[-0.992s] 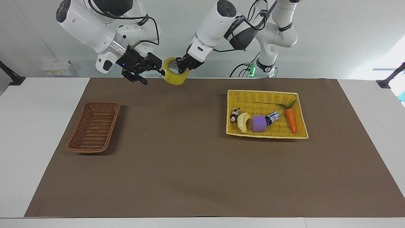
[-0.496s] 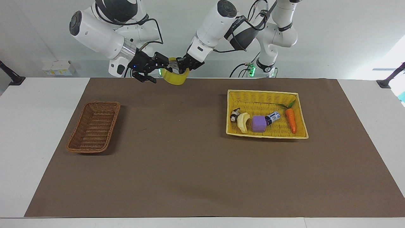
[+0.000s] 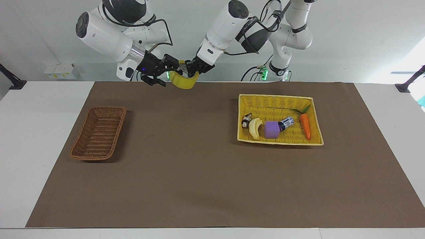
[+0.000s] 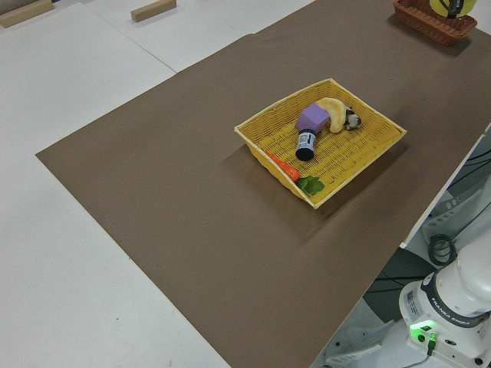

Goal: Move tape to another basket
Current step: 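Grasp the tape with the right gripper while the left gripper holds it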

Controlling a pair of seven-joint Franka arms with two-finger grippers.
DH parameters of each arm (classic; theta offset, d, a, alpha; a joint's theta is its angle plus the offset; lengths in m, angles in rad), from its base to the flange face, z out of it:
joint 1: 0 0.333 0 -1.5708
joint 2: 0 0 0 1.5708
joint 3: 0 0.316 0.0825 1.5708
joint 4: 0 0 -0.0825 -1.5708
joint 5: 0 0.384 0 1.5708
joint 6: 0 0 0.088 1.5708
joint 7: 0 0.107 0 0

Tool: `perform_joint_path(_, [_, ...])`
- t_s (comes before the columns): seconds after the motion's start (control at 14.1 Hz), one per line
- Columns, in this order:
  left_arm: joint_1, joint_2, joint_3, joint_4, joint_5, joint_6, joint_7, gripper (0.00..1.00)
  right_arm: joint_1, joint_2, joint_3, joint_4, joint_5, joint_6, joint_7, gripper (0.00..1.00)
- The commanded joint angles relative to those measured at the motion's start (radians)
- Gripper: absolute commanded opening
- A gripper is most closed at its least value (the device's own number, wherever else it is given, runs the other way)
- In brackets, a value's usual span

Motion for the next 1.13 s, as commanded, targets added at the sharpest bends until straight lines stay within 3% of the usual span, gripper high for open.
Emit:
perform_joint_path(0.0, [0.017, -0.015, -0.001, -0.010, -0.024, -0.001, 0.069, 0.00, -0.011, -0.028, 0.003, -0.033, -0.025, 0.011, -0.037, 0.78])
perform_joint_path(0.07, [0.018, -0.015, -0.001, -0.008, -0.026, 0.006, 0.081, 0.00, -0.004, -0.030, 0.003, -0.034, -0.028, 0.011, -0.033, 0.74])
perform_joint_path(0.57, [0.028, -0.016, -0.002, -0.010, -0.059, 0.046, 0.156, 0.00, 0.041, -0.030, 0.004, -0.033, -0.048, 0.054, 0.019, 0.74])
perform_joint_path(0.64, [0.032, -0.016, -0.002, -0.010, -0.065, 0.054, 0.169, 0.00, 0.044, -0.030, 0.004, -0.033, -0.049, 0.057, 0.021, 0.70])
perform_joint_path(0.71, [0.034, -0.016, -0.002, -0.010, -0.065, 0.054, 0.175, 0.00, 0.043, -0.029, 0.004, -0.033, -0.048, 0.057, 0.013, 0.48])
perform_joint_path(0.78, [0.035, -0.016, -0.002, -0.010, -0.073, 0.054, 0.182, 0.00, 0.041, -0.028, 0.004, -0.030, -0.048, 0.055, 0.018, 0.01])
perform_joint_path(1.06, [0.072, -0.019, -0.004, -0.007, -0.108, 0.046, 0.184, 0.00, 0.021, -0.009, -0.007, 0.034, -0.040, 0.041, 0.117, 0.00])
